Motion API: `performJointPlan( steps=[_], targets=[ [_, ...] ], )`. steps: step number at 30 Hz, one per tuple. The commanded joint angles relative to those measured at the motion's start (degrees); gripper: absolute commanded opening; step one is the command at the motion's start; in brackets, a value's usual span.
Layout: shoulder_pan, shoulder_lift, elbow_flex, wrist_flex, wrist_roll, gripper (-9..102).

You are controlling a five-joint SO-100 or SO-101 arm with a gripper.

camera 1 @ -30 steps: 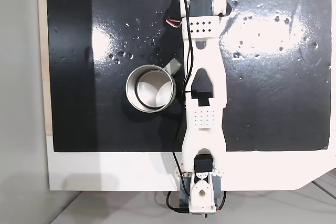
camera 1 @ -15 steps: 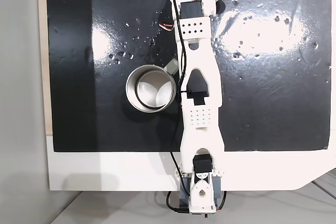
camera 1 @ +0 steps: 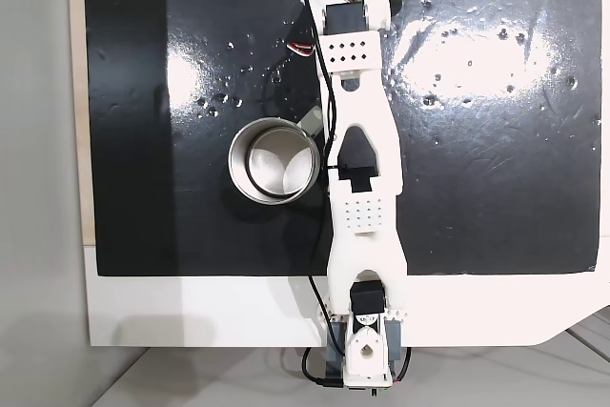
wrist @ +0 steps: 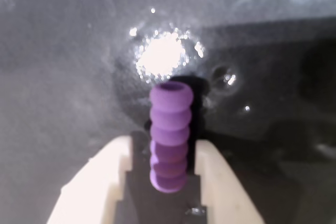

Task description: Grasp a pengrip and put it in the cup.

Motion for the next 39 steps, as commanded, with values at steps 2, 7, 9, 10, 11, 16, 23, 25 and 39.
performJointPlan(
  steps=[2,7,9,10,11,16,23,25,39],
  targets=[
    [0.0,-0.18,0.09,2.64,-5.89,14],
    [0.0,-0.44,1.05,4.04,-12.04,11],
    [0.0,-0.62,1.23,4.57,-13.89,9],
    [0.0,-0.7,1.23,4.66,-14.41,8],
    [0.0,-0.79,1.32,4.66,-14.94,6],
    [0.09,-0.88,1.67,5.1,-16.79,0],
    [0.35,2.02,1.49,5.98,-10.37,0],
    [0.44,5.1,1.76,6.94,-7.47,0],
    [1.32,43.51,16.35,11.78,4.48,0]
  ],
)
